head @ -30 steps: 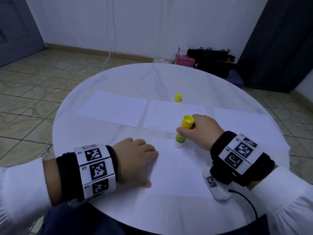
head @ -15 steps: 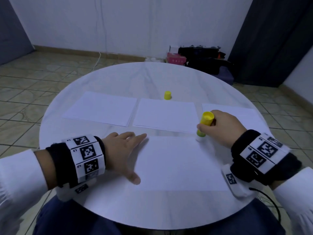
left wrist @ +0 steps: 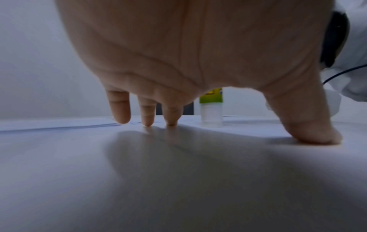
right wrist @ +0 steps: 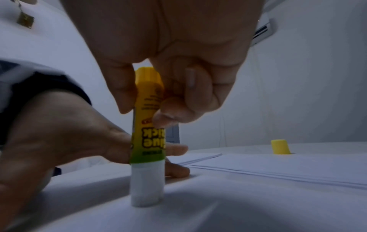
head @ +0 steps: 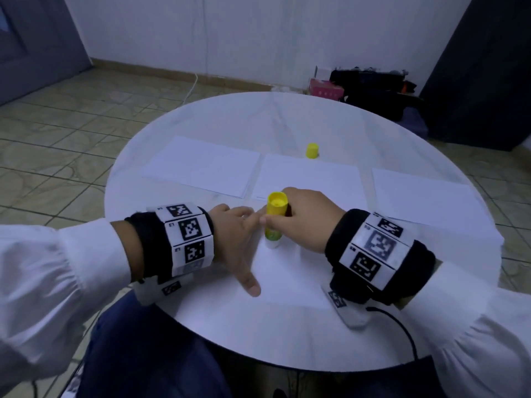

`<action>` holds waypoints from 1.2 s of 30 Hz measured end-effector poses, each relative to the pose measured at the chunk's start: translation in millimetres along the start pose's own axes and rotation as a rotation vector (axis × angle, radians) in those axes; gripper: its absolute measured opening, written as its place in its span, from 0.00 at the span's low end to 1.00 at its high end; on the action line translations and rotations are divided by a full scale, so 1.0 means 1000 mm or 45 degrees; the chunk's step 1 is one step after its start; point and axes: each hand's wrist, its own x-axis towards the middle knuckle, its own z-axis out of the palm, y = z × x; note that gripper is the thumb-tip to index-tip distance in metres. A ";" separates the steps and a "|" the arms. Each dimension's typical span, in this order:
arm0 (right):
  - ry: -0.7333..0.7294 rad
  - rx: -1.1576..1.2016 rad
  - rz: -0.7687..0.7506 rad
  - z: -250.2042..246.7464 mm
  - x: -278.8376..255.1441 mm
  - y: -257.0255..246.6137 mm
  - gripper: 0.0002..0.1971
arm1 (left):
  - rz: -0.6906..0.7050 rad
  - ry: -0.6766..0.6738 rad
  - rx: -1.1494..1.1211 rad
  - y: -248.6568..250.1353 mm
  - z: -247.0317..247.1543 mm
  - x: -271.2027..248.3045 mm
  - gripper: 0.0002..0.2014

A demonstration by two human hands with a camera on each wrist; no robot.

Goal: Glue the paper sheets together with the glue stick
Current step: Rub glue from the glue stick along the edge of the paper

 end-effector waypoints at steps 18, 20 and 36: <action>-0.091 -0.068 -0.075 -0.026 -0.093 0.037 0.11 | -0.115 -0.078 0.224 0.010 -0.010 0.003 0.74; -0.046 -0.056 -0.031 -0.033 -0.104 0.053 0.11 | -0.092 -0.063 0.254 0.013 -0.011 0.002 0.72; 0.266 -0.062 0.378 -0.074 -0.052 0.117 0.14 | 0.022 -0.222 0.335 0.032 -0.025 -0.006 0.55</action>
